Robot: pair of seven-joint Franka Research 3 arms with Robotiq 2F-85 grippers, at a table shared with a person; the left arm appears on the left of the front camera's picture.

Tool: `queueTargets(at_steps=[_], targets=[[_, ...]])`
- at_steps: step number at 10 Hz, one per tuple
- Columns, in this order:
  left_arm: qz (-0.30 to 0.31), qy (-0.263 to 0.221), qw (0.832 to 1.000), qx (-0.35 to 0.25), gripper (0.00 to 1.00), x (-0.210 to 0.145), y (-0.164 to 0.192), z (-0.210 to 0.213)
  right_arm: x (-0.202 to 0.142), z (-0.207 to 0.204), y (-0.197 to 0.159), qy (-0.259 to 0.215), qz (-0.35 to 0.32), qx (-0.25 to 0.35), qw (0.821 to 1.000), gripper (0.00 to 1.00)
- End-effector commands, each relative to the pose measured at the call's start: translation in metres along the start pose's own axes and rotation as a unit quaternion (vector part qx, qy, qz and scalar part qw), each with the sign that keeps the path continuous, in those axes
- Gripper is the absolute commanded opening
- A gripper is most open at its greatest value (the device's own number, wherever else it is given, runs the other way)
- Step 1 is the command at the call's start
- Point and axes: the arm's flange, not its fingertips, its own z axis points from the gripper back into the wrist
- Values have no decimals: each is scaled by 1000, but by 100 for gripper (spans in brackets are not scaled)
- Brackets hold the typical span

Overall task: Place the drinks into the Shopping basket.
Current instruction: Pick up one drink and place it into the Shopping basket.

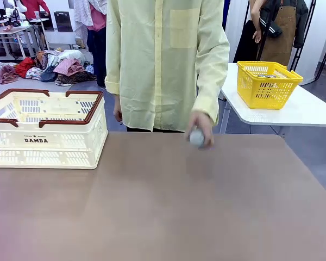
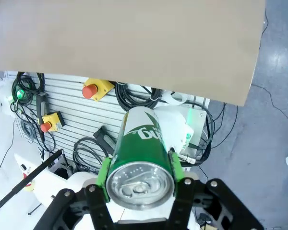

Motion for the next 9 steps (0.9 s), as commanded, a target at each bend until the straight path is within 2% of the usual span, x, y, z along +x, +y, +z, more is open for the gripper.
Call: queueTargets(at_steps=[1, 2, 6, 9], targets=[[3, -5, 1000, -9, 100, 1, -4, 1, 8, 1, -13, -29, 14, 4, 999, 0], [3, -5, 1000, -9, 100, 1, -4, 1, 0, 0, 0, 0, 0, 0, 1000, 0], [3, -5, 1000, -9, 100, 1, -4, 1, 3, -1, -2, -2, -2, 1, 1000, 0], [3, -5, 1000, -9, 100, 1, -4, 1, 55, -5, 30, 8, 1, -25, 1000, 0]])
